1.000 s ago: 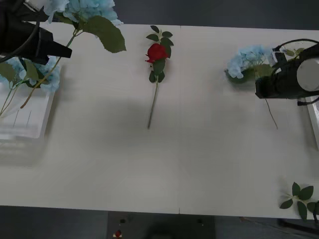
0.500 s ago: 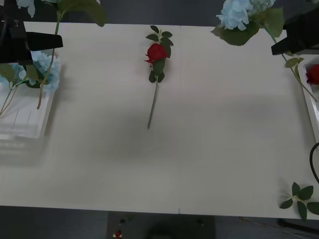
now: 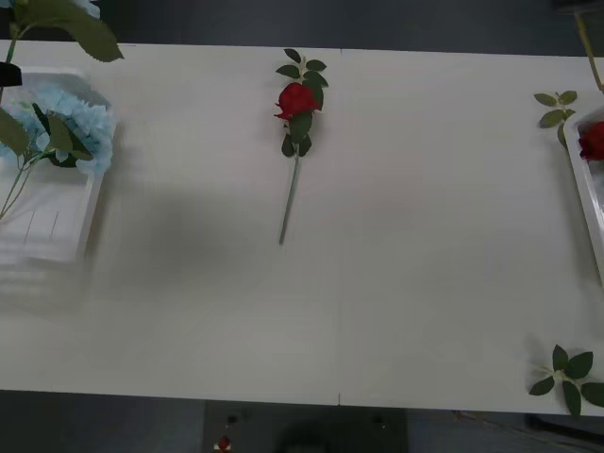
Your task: Put the red flowers into the right box and the blue flowers into the left box
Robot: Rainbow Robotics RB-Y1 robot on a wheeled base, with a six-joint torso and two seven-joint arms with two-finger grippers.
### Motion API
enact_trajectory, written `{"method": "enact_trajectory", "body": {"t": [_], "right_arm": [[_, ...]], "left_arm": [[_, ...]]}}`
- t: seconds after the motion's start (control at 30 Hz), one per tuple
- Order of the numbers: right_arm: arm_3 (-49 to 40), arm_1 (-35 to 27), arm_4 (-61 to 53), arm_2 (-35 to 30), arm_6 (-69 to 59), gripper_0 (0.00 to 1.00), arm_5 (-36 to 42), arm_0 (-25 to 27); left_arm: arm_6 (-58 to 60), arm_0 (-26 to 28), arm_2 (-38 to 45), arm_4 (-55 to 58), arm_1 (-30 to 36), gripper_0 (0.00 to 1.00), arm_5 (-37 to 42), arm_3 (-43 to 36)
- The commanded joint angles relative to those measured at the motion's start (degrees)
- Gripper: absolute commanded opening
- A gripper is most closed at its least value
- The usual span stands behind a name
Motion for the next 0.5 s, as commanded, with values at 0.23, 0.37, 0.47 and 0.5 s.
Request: {"method": "enact_trajectory", "body": {"t": [0.23,0.37,0.47,0.5], "right_arm": [[7.15,-6.03,-21.27,11.28,29.84,0.00,-26.87,11.69],[10.49,-6.55,-28.30,18.66,40.56,0.00,-33.46,12.39],[11.11,-6.55,-32.43,24.02,44.87,0.00,-38.91,12.30],[10.93,-6.55,-34.19,26.48,46.45,0.00,-41.72,12.30]], "left_arm": [[-2.01,-0.62,1.40,-13.20,6.71,0.00,-1.13,7.39],[-1.92,-0.62,1.49,-18.56,7.15,0.00,-3.68,11.16],[-1.92,-0.62,1.31,-21.11,7.07,0.00,-5.44,13.63],[-1.92,-0.62,1.05,-21.99,7.07,0.00,-6.49,14.68]]}}
